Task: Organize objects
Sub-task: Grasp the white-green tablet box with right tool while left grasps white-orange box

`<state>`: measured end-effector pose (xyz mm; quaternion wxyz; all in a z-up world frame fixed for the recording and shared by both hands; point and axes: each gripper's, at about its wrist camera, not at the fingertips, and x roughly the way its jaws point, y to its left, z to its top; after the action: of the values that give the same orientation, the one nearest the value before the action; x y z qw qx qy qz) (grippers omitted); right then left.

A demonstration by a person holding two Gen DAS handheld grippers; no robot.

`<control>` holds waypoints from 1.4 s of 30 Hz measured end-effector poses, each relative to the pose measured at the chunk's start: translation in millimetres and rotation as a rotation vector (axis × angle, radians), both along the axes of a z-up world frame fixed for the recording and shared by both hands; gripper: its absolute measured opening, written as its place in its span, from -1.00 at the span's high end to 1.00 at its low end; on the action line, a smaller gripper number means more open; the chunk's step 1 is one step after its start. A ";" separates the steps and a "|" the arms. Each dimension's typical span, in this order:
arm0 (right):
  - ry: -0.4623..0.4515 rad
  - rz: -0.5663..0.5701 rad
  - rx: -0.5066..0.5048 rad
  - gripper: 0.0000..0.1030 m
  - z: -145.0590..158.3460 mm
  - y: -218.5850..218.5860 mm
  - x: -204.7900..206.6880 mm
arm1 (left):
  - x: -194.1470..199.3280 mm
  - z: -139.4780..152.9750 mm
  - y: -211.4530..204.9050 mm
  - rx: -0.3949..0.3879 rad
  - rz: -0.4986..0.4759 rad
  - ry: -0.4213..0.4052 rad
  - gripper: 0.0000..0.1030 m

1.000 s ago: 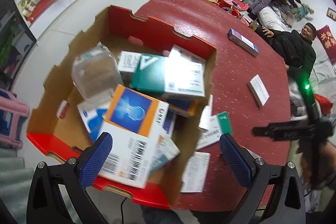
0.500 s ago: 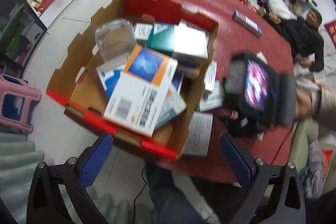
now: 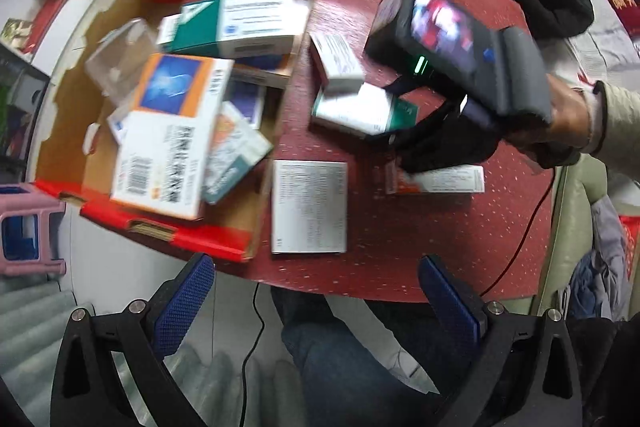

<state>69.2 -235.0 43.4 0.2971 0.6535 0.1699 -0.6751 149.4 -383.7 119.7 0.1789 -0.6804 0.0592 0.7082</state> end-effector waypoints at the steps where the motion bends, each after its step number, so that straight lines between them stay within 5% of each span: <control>1: -0.017 -0.069 -0.022 -0.08 2.5 15.7 -3.6 | -1.1 -2.0 6.2 0.000 -0.009 -0.013 -1.00; 6: -0.073 -0.427 -0.025 -0.08 0.5 122.8 4.7 | -1.9 -25.3 61.3 0.004 -0.155 -0.098 -1.00; 10: -0.114 -0.499 0.078 -0.08 -16.2 174.9 48.6 | 31.2 -44.6 142.2 -0.179 -0.611 0.091 -1.00; 14: -0.106 -0.521 0.067 -0.13 -24.6 193.1 70.6 | 74.2 -77.8 197.0 -0.256 -1.045 0.221 -1.00; 17: -0.101 -0.535 0.052 -0.41 -26.2 191.0 70.4 | 88.6 -102.0 216.8 -0.290 -1.227 0.247 -1.00; 25: -0.062 -0.430 0.208 -1.00 -43.9 168.7 78.0 | 76.3 -132.3 227.3 -0.291 -1.316 0.169 -1.00; 29: -0.051 -0.423 0.209 -1.00 -42.3 169.1 82.5 | 68.1 -133.4 229.2 -0.268 -1.337 0.115 -1.00; 32: -0.086 -0.419 0.226 -1.00 -43.4 168.5 80.0 | 50.9 -134.7 226.4 -0.220 -1.260 0.034 -1.00; 37: -0.114 -0.436 0.240 -0.99 -42.4 170.2 79.6 | 50.6 -129.7 217.9 -0.179 -1.285 0.080 -1.00; 39: -0.088 -0.463 0.225 -0.80 -35.6 172.9 82.7 | 50.5 -129.1 219.0 -0.194 -1.304 0.076 -1.00; 42: -0.046 -0.465 0.209 -0.08 -19.3 172.2 86.7 | 51.5 -127.1 220.7 -0.212 -1.320 0.068 -0.94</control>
<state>155.9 -62.8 24.1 0.0682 0.7172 0.0771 -0.6892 200.9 -163.0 -7.4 0.5049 -0.4926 0.5379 0.4616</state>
